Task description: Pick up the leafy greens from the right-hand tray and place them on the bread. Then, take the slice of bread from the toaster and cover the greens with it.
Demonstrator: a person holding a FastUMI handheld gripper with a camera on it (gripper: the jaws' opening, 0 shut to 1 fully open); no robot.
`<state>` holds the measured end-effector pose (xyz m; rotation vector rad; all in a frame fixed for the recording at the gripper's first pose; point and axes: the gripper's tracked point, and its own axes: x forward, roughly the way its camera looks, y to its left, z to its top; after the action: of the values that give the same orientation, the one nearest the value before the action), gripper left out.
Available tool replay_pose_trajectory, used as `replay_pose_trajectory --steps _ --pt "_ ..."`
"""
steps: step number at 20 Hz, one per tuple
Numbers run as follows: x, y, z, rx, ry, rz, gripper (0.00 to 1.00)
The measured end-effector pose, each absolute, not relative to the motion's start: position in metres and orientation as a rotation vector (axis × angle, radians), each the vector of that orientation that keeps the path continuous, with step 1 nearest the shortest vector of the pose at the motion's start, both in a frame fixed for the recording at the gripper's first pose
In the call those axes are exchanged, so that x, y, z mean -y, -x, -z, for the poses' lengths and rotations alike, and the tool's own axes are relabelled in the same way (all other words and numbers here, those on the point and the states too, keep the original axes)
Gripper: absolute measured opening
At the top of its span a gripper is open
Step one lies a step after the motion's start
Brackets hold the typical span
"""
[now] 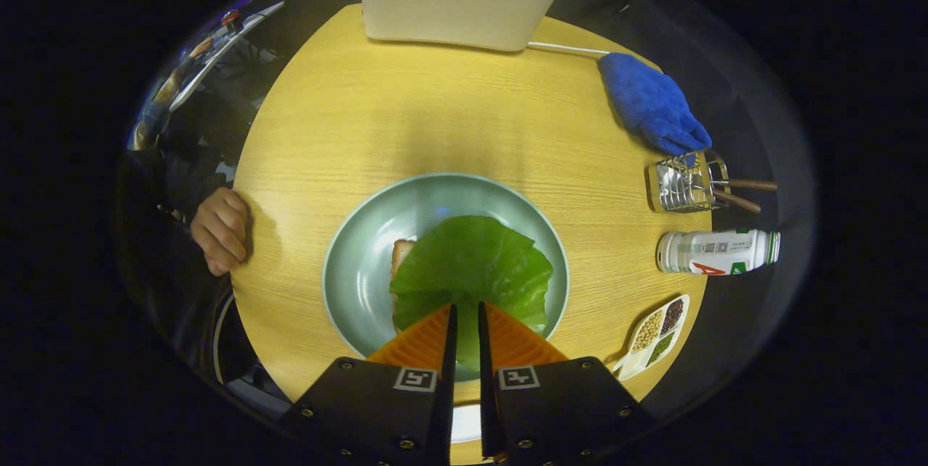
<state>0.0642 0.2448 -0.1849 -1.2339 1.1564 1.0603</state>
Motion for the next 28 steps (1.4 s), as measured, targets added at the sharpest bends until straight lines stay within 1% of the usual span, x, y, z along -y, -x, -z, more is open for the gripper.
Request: replay_pose_trajectory --steps 3,4,6,8,12,13,14,17,18,20,22,24,28 --pt "-0.245 -0.062 0.179 -1.158 1.231 -1.062 0.25" --pt "-0.245 -0.059 0.175 -1.161 1.234 -1.068 0.31" --pt "-0.249 -0.049 0.165 -1.166 1.234 -1.092 0.34" --pt "-0.257 -0.04 0.156 -1.151 1.244 -1.124 0.47" --pt "-0.282 -0.031 0.138 -1.057 1.322 -1.21 0.48" --pt "-0.289 -0.028 0.135 -1.053 1.331 -1.232 0.52" --pt "-0.294 -0.028 0.132 -1.044 1.345 -1.244 0.6" --pt "-0.314 -0.033 0.124 -0.993 1.373 -1.266 0.59" --pt "-0.32 -0.033 0.123 -0.994 1.376 -1.275 0.7" --pt "-0.328 -0.032 0.123 -0.995 1.393 -1.295 1.0" --pt "-0.34 -0.034 0.113 -0.981 1.431 -1.323 0.96" --pt "-0.361 -0.036 0.103 -0.922 1.478 -1.361 0.96" --pt "-0.422 -0.033 0.082 -0.788 1.553 -1.496 0.96"
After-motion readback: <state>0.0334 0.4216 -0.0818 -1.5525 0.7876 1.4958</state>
